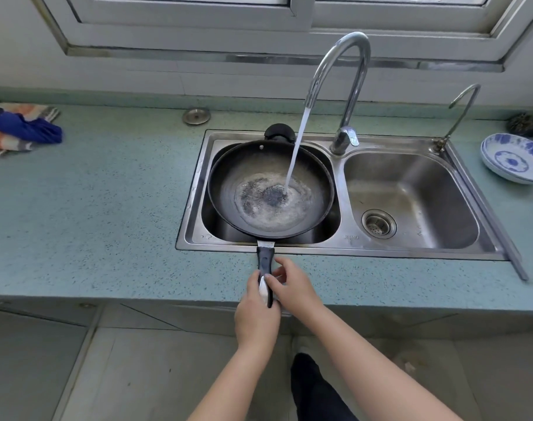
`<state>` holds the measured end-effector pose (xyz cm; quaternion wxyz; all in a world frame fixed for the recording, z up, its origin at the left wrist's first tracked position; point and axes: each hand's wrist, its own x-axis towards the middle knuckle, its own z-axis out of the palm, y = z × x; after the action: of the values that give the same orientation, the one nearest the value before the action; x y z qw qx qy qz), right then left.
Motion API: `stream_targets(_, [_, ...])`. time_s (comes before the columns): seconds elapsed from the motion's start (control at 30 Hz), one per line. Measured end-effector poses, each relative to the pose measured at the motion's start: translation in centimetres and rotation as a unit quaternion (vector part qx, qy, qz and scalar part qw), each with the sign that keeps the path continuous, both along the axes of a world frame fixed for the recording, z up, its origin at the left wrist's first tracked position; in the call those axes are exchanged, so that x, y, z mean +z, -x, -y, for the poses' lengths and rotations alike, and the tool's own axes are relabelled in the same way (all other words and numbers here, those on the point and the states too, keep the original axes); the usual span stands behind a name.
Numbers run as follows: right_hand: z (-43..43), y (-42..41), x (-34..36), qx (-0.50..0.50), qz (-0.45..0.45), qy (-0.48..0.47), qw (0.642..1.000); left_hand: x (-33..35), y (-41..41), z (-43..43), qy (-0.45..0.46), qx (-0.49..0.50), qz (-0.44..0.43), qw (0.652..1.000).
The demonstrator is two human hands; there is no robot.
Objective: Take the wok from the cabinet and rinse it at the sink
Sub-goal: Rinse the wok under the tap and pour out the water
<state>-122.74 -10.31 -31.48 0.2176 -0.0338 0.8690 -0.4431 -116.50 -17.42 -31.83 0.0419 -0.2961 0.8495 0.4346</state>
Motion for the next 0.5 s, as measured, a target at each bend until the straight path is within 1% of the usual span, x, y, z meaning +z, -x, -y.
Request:
stream_targets(0.07, [0.6,0.1,-0.4,-0.05,0.056,0.046,0.996,0.0,0.2,0.2,-0.042,0.027,-0.015,0.999])
stream_targets(0.13, [0.9,0.1,-0.6,-0.097,0.108,0.097,0.985,0.1,0.3,0.5,-0.1,0.048,-0.035,0.993])
stream_targets(0.2, [1.1,0.3,-0.7,-0.12,0.135,0.129,0.975,0.0,0.2,0.8,-0.159,0.062,-0.041,0.985])
stream_targets(0.33, [1.4,0.4,-0.8,-0.129,0.134,0.142,0.972,-0.3,0.2,1.7,-0.267,0.104,-0.05,0.957])
stream_targets(0.5, [2.0,0.3,-0.8,-0.123,0.105,0.115,0.98,-0.4,-0.3,2.5,-0.335,0.118,-0.065,0.932])
